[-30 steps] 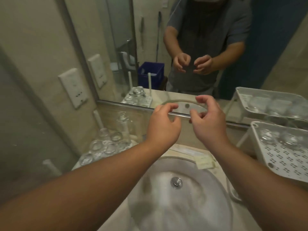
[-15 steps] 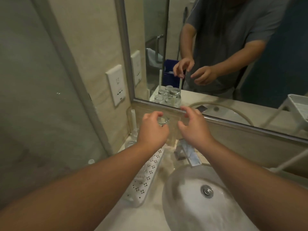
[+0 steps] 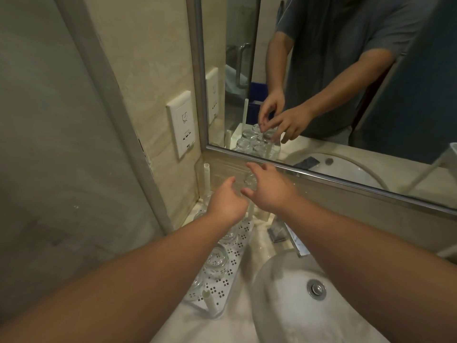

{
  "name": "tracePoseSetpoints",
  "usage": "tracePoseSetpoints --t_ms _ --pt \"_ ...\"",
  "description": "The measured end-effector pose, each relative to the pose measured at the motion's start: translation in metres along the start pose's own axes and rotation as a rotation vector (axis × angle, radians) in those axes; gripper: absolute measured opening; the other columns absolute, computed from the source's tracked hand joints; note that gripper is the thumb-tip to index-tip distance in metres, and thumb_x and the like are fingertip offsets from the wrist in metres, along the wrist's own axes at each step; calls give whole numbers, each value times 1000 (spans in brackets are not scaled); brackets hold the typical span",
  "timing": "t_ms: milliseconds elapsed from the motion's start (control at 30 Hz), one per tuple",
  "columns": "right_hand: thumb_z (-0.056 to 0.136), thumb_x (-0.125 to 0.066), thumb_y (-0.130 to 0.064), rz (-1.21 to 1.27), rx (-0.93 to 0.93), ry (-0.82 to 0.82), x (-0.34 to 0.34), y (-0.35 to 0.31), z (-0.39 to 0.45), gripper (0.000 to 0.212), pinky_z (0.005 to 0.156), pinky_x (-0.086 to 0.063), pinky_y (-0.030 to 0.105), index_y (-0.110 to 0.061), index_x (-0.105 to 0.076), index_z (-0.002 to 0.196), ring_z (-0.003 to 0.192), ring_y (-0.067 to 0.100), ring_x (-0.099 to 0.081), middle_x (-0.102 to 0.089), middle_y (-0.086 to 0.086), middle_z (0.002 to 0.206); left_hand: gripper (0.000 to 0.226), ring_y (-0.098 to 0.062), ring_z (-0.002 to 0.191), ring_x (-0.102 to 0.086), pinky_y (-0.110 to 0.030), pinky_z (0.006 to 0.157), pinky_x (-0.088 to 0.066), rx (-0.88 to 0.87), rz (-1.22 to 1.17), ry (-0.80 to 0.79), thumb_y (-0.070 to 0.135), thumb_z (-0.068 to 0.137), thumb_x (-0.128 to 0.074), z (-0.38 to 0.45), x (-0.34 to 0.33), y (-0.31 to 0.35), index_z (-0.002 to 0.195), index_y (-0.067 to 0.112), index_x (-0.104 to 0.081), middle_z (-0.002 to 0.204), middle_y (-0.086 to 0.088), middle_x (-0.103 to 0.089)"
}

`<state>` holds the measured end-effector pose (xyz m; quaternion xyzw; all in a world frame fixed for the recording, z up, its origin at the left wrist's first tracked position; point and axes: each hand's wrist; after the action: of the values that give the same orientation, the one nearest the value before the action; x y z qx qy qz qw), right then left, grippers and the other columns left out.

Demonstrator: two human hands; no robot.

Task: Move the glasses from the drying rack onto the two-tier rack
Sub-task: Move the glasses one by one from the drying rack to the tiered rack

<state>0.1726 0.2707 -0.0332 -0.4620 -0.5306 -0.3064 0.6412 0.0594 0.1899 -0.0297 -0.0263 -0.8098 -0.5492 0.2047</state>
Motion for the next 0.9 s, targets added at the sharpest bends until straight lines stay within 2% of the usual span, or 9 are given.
tracePoseSetpoints --t_ms 133,233,300,400,500,600,767,833,900 --pt "89 -58 -55 -41 -11 -36 1 -4 7 68 84 -47 39 -37 -29 148 114 30 -59 -42 9 142 76 -35 113 -65 -46 85 -56 10 -12 -33 1 87 -55 3 -3 -1 153 27 -30 136 -4 -56" --pt "90 -58 -54 -79 -8 -61 0 -6 10 65 84 -47 39 -34 -33 147 112 30 -59 -46 10 138 73 -34 111 -65 -47 88 -55 10 -11 -34 3 86 -54 4 -4 -3 152 27 -34 119 2 -62" --pt "90 -59 -52 -83 -10 -75 0 -6 12 64 83 -48 39 -32 -35 146 109 30 -60 -47 11 135 72 -30 103 -68 -41 76 -56 11 -18 -41 2 85 -55 4 -5 -4 150 26 -37 109 -1 -64" --pt "90 -60 -53 -67 -13 -88 1 -6 14 62 82 -48 39 -30 -40 143 101 29 -62 -48 13 131 68 -18 77 -65 -29 57 -48 9 -56 -67 -1 83 -55 2 -6 -7 144 27 -43 94 -3 -64" --pt "88 -63 -55 -66 -6 -92 2 -5 15 62 79 -49 37 -27 -44 140 93 28 -63 -48 13 128 53 -17 74 -62 -32 59 -49 18 -81 -69 0 84 -57 1 -8 -9 129 28 -52 92 0 -62" --pt "81 -73 -53 -33 -6 -86 5 -2 14 66 75 -46 34 -29 -48 137 94 28 -62 -47 10 125 60 -17 84 -67 -29 61 -50 39 -105 -67 5 87 -60 -1 -9 -10 139 31 -46 105 1 -63" --pt "74 -77 -57 -26 -16 -31 16 0 9 69 81 -52 36 -30 -53 133 96 26 -61 -50 9 125 62 -21 90 -67 -35 72 -54 55 -169 -43 5 87 -59 -7 -7 -13 144 27 -43 103 0 -63" --pt "73 -78 -58 -1 -12 12 23 0 6 69 81 -52 36 -31 -53 131 98 26 -61 -51 8 126 61 -20 87 -66 -38 77 -55 67 -222 -31 4 87 -58 -11 -6 -11 143 25 -43 103 -2 -64" --pt "72 -78 -58 10 -2 65 30 1 2 66 80 -50 34 -33 -53 129 101 26 -60 -52 7 126 56 -16 76 -64 -34 69 -55 98 -315 -23 4 88 -54 -19 -5 -7 139 25 -46 98 -4 -65"
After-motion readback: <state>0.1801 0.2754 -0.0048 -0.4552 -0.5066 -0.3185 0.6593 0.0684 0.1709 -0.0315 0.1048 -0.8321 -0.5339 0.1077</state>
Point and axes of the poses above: each hand's wrist, its own z-axis towards the middle knuckle, its own x-axis out of the back of the hand, y = z × x
